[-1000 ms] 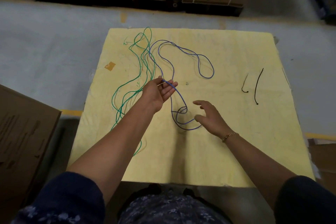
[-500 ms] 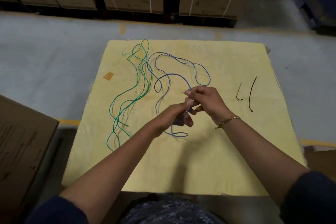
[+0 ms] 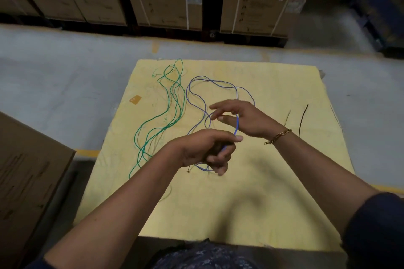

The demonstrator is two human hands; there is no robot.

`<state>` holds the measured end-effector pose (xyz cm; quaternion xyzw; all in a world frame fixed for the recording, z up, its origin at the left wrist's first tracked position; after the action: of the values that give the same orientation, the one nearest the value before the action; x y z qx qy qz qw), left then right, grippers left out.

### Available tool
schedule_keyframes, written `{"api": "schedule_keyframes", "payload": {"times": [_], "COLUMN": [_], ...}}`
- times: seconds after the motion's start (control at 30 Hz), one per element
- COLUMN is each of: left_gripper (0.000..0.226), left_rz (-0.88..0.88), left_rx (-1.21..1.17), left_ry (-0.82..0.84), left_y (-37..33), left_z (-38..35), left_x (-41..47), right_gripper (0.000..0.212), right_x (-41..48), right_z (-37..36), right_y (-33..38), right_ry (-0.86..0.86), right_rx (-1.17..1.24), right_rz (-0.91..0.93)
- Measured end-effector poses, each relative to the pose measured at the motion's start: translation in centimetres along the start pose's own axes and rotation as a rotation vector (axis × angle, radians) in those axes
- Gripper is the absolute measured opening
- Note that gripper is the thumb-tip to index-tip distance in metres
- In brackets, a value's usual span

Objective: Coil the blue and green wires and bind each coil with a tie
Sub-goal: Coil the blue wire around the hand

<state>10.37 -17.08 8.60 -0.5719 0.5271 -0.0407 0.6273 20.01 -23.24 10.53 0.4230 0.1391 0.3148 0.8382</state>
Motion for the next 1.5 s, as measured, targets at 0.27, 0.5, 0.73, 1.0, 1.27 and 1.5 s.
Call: {"api": "schedule_keyframes", "payload": {"times": [0.27,0.5,0.73,1.0,1.27,1.5], "left_gripper": [0.025,0.034,0.057,0.056,0.042,0.034], "left_rz": [-0.284,-0.678,-0.780,-0.477,-0.171,-0.419], "left_rx": [-0.426,-1.083,-1.024,-0.417,-0.126,-0.856], "left_ry": [0.042,0.017,-0.147,-0.482,-0.249,0.389], "left_y": [-2.8,-3.0,-4.9,-2.4,0.4,-1.6], "left_z": [0.3,8.1,10.3,9.5,4.7,0.5], "left_x": [-2.2,-6.2,-7.4,-2.5,0.5,-2.0], "right_gripper": [0.015,0.018,0.025,0.027,0.013,0.039], "right_x": [0.6,-1.8,-5.8,-3.5,-1.4,-1.4], "right_z": [2.7,2.0,-2.4,-3.1,1.4,4.6], "right_y": [0.6,-3.7,-7.9,0.6,6.3,2.8], "right_ry": [-0.169,-0.166,-0.132,0.139,0.108,-0.217], "right_rx": [-0.049,0.106,0.040,-0.121,-0.117,0.173], "right_rz": [-0.018,-0.182,-0.299,-0.141,0.036,-0.046]}}
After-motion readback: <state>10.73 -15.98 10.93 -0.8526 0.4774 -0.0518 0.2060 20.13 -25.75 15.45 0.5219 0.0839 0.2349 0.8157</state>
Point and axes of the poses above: each hand's wrist, its own x-axis towards the middle knuckle, its own z-axis out of the back of the hand, y = z × x, the point moved 9 cm from there along x, towards the middle knuckle, and after that the axes turned 8 degrees about z, right-handed, at the moved point
